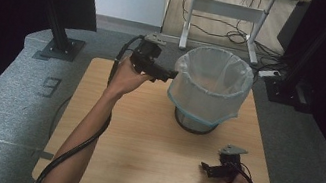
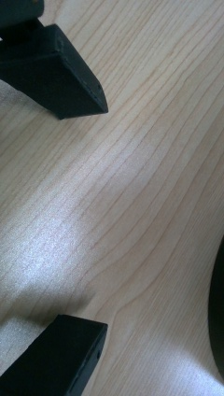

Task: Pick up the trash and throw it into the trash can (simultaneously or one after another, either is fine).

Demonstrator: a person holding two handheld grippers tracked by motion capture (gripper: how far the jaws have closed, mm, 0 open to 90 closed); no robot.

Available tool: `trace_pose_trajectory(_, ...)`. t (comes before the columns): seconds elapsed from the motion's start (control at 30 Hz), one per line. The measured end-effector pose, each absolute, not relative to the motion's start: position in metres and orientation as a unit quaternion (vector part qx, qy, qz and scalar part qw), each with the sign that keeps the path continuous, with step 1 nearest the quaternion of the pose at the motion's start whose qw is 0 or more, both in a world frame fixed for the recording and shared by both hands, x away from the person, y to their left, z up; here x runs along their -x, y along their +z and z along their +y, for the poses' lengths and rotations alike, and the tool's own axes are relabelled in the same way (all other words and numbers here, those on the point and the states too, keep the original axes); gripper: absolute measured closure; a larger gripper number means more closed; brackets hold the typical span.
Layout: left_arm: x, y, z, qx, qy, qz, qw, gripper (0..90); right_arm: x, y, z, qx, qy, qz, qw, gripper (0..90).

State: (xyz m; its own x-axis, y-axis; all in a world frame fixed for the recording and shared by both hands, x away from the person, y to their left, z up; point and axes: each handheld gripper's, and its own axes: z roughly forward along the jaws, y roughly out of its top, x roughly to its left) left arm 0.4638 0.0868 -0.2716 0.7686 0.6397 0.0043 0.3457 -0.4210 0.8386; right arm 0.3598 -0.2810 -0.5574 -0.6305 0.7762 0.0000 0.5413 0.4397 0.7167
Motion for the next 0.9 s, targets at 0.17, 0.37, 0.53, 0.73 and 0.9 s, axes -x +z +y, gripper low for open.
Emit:
trace_pose_trajectory(0.17, -0.455, -0.276, 0.101, -0.823, 0.168, 0.300, 0.452, 1.5, -0.360, -0.557, -0.281, -0.397, 0.351, 0.831, 0.167, 0.0)
trace_pose_trajectory(0.37, -0.447, -0.283, 0.116, -0.819, 0.167, 0.304, 0.457, 1.7, -0.360, -0.557, -0.281, -0.397, 0.351, 0.831, 0.168, 0.0)
trace_pose_trajectory(0.53, -0.441, -0.291, 0.128, -0.817, 0.170, 0.307, 0.457, 1.7, -0.360, -0.557, -0.281, -0.397, 0.351, 0.831, 0.168, 0.0)
trace_pose_trajectory(0.73, -0.434, -0.302, 0.143, -0.813, 0.171, 0.314, 0.460, 1.9, -0.359, -0.557, -0.281, -0.398, 0.351, 0.831, 0.168, 0.0)
trace_pose_trajectory(0.9, -0.427, -0.309, 0.152, -0.813, 0.174, 0.313, 0.459, 1.8, -0.359, -0.557, -0.281, -0.397, 0.350, 0.832, 0.168, 0.0)
